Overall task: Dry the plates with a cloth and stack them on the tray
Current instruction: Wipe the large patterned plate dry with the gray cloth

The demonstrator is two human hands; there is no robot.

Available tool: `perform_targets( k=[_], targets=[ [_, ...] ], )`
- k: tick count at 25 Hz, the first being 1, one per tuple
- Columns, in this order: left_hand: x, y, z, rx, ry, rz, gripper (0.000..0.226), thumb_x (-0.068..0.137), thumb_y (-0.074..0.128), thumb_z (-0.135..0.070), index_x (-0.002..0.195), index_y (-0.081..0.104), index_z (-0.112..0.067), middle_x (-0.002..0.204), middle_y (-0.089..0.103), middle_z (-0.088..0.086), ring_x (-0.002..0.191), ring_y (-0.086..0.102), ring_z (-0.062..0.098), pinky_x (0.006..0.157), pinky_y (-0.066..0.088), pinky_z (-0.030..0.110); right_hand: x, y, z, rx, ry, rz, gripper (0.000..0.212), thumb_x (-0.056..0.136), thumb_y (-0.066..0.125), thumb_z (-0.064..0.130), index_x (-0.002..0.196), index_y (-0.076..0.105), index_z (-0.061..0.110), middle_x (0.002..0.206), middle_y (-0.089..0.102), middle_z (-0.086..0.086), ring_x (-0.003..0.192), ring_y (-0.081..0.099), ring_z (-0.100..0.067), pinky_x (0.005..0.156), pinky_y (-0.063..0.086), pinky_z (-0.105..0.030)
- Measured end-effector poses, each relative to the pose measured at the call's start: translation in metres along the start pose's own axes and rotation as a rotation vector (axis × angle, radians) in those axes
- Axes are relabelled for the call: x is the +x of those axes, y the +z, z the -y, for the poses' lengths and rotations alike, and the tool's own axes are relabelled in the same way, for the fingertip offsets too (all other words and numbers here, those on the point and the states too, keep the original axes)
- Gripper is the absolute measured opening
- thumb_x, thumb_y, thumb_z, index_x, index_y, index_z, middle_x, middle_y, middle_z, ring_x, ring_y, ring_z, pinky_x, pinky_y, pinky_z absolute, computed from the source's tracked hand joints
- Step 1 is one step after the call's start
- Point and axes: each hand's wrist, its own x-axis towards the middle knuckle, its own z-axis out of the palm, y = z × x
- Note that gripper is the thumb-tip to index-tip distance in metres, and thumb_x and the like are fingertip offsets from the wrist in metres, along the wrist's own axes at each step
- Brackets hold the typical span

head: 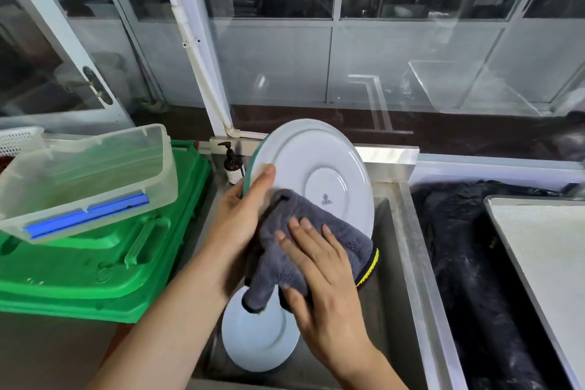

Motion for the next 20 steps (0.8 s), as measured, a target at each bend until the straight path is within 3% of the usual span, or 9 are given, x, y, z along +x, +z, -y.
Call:
perform_targets(
  k=[3,7,10,13,15,18,20],
  targets=[
    [0.006,-0.005,-0.005,-0.11,-0.044,-0.003,0.046,0.076,0.075,-0.04,0.111,0.075,-0.011,0.11,0.076,0.015,0.103,0.073,0.029,0.089,0.059,0.041,-0.024,-0.005,-0.028,-0.051,0.063,-0.072,0.047,0.109,0.036,0.035,0.153,0.042,0.019,0.161,0.039,0.004,0.149,0.038,-0.02,0.124,0.025,-0.045],
    [0.008,-0.018,-0.008,-0.055,-0.028,0.101,0.047,0.077,0.072,-0.042,0.117,0.074,-0.017,0.116,0.075,0.01,0.109,0.071,0.027,0.092,0.057,0.04,-0.028,-0.004,-0.049,0.073,0.481,-0.263,0.052,0.105,0.038,0.035,0.157,0.033,0.034,0.165,0.03,0.016,0.154,0.027,-0.014,0.122,0.025,-0.043],
    [0.002,-0.016,-0.003,-0.011,-0.014,0.166,0.047,0.073,0.075,-0.042,0.114,0.076,-0.019,0.116,0.075,0.011,0.111,0.07,0.028,0.097,0.053,0.042,-0.006,-0.011,-0.064,0.165,0.634,-0.353,0.057,0.104,0.037,0.046,0.159,0.027,0.037,0.166,0.026,0.02,0.155,0.022,-0.007,0.122,0.029,-0.044],
    [-0.002,-0.01,0.0,0.044,0.037,0.188,0.04,0.075,0.074,-0.042,0.109,0.078,-0.021,0.114,0.076,0.009,0.111,0.07,0.027,0.098,0.054,0.041,0.031,-0.023,-0.068,0.168,0.626,-0.299,0.055,0.104,0.035,0.049,0.157,0.022,0.05,0.167,0.019,0.02,0.155,0.017,-0.005,0.126,0.023,-0.048],
    [-0.004,-0.007,0.001,0.076,0.069,0.201,0.038,0.079,0.074,-0.043,0.109,0.077,-0.021,0.114,0.076,0.007,0.112,0.07,0.023,0.099,0.053,0.04,0.05,-0.021,-0.054,0.117,0.463,-0.214,0.055,0.105,0.036,0.045,0.154,0.016,0.06,0.166,0.014,0.022,0.156,0.012,-0.005,0.128,0.016,-0.043],
    [-0.003,-0.009,0.0,0.064,0.068,0.196,0.043,0.076,0.078,-0.046,0.111,0.077,-0.022,0.114,0.076,0.007,0.112,0.07,0.021,0.097,0.054,0.036,0.063,-0.018,-0.052,0.073,0.261,-0.113,0.053,0.107,0.038,0.039,0.16,0.029,0.035,0.167,0.017,0.018,0.156,0.013,-0.005,0.127,0.015,-0.039],
    [-0.003,-0.013,-0.001,0.067,0.059,0.201,0.042,0.073,0.078,-0.047,0.108,0.078,-0.024,0.112,0.076,0.004,0.11,0.07,0.018,0.091,0.056,0.03,0.078,-0.026,-0.06,0.098,0.399,-0.174,0.051,0.107,0.039,0.036,0.157,0.034,0.03,0.168,0.022,0.009,0.156,0.014,-0.005,0.127,0.016,-0.043]
  ],
)
